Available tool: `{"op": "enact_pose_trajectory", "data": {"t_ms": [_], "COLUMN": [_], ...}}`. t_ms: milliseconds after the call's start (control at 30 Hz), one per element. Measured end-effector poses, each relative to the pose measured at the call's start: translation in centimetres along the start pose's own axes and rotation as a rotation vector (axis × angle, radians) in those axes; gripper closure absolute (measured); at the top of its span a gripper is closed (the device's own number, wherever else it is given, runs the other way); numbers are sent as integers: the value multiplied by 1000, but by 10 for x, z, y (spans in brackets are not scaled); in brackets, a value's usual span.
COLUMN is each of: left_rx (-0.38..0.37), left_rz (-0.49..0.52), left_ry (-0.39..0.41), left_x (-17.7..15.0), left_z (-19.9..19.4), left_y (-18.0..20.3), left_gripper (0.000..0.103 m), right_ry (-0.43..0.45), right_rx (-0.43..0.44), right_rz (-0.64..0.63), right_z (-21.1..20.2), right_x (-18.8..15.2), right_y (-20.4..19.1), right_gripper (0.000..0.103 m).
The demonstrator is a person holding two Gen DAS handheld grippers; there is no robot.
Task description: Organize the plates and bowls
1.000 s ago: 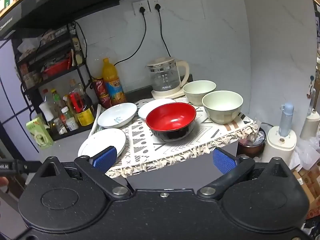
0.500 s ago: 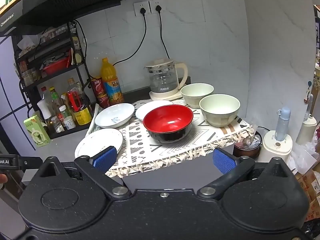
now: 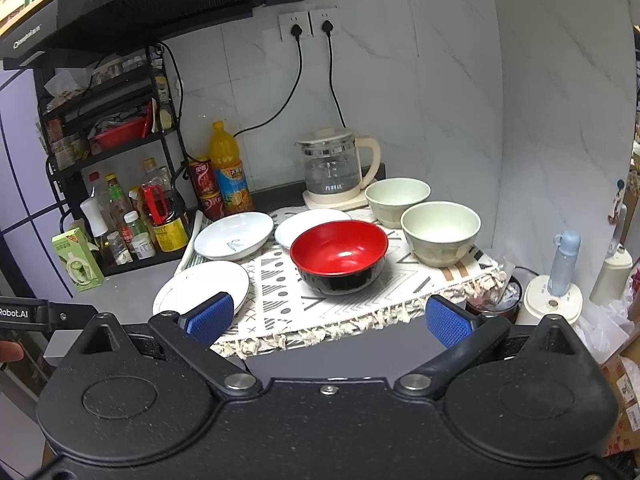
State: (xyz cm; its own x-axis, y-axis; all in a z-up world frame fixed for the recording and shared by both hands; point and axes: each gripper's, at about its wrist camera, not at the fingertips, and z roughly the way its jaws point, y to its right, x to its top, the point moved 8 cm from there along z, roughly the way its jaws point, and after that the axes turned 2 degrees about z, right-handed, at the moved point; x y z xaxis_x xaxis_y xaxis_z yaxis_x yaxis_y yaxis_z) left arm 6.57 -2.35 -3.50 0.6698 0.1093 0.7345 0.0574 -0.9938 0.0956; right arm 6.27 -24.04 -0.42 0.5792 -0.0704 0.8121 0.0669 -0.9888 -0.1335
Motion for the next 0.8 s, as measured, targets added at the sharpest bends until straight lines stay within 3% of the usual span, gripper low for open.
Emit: {"op": "enact_pose_trajectory", "data": {"t_ms": [367,800], "left_rx": [-12,-17], "left_rz": [3,21], "left_ry": [25,32], "left_x": [3,7], "left_z": [1,3], "left_y": [5,6], "left_gripper": [1,1], "right_ry": [-17,-43], "right_rx": [-48,-40], "right_rz": [1,-24], "right_z": [2,7], "right_x": [-2,-6], "right_y": [9,8], "right_gripper": [0,0]}}
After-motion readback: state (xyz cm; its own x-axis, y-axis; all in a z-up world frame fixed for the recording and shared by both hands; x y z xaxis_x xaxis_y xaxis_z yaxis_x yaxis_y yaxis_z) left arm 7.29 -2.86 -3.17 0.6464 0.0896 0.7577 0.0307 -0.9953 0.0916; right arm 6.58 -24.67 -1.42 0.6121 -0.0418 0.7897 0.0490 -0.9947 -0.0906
